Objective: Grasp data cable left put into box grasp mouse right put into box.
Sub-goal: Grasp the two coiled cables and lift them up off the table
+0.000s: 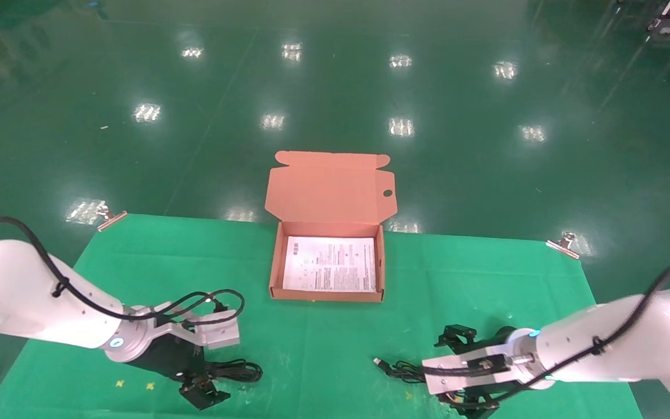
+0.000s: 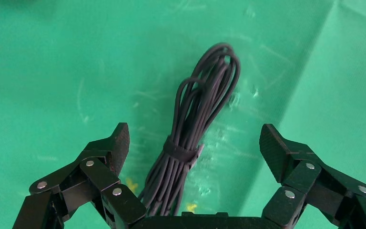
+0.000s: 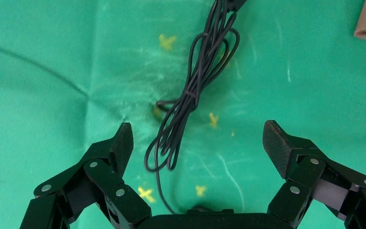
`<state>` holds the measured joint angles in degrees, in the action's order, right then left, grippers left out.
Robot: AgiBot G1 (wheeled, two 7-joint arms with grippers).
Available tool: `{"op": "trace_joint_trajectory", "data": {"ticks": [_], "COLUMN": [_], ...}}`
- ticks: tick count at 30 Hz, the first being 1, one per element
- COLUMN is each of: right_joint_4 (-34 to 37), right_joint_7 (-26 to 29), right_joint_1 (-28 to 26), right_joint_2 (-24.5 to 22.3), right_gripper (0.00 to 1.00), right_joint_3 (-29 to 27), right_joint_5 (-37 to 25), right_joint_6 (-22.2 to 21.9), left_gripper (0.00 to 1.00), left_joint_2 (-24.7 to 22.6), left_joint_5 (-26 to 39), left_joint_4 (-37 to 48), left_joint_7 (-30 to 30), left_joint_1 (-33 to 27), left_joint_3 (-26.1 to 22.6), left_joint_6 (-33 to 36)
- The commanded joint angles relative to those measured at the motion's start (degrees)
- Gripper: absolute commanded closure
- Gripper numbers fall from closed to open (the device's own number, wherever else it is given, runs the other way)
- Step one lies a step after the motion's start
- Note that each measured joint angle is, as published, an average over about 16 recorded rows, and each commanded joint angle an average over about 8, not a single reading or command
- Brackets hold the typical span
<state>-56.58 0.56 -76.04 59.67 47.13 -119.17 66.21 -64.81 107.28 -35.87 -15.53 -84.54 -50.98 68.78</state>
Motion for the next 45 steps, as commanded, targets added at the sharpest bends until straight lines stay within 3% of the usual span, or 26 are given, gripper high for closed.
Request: {"op": "trace_joint_trajectory", "data": {"ticks": [1, 10, 11, 18, 19, 45], "right_joint_4": [2.8, 10.6, 11.4, 15.2, 15.4, 14.8], "right_joint_7": [-0.3, -3.4, -3.5, -4.5, -4.6, -4.4], "right_joint_1": [-0.6, -1.6, -1.7, -2.4, -2.4, -2.4], "right_joint_2": [1.4, 5.0, 5.2, 6.4, 6.5, 6.3], "right_gripper": [0.0, 0.0, 0.07, 0.94, 1.0, 1.0], "right_joint_3": [0.0, 0.4, 0.4, 0.1, 0.1, 0.0], "right_joint_5": [0.2, -0.2, -0.2, 0.4, 0.4, 0.5], "right_joint_6": [-0.4, -3.1, -3.4, -4.4, -4.5, -4.3], "left_gripper": [0.0, 0.0, 0.03, 0.9, 1.0, 1.0], "left_joint_2": [-1.0, -3.9, -4.2, -5.6, -5.7, -5.5], "left_joint_5": [-0.4, -1.6, -1.7, -1.9, -1.9, -1.9], "left_joint_4": [3.2, 13.2, 14.1, 18.6, 18.9, 18.1], "left_joint_7": [1.3, 7.0, 7.6, 10.7, 10.9, 10.5], "left_joint_1": [-0.6, -2.4, -2.6, -3.4, -3.5, -3.3], "left_joint_3": [0.2, 0.8, 0.8, 1.0, 1.0, 0.9], "left_joint_6": [-0.4, -1.6, -1.7, -2.8, -2.9, -2.6]}}
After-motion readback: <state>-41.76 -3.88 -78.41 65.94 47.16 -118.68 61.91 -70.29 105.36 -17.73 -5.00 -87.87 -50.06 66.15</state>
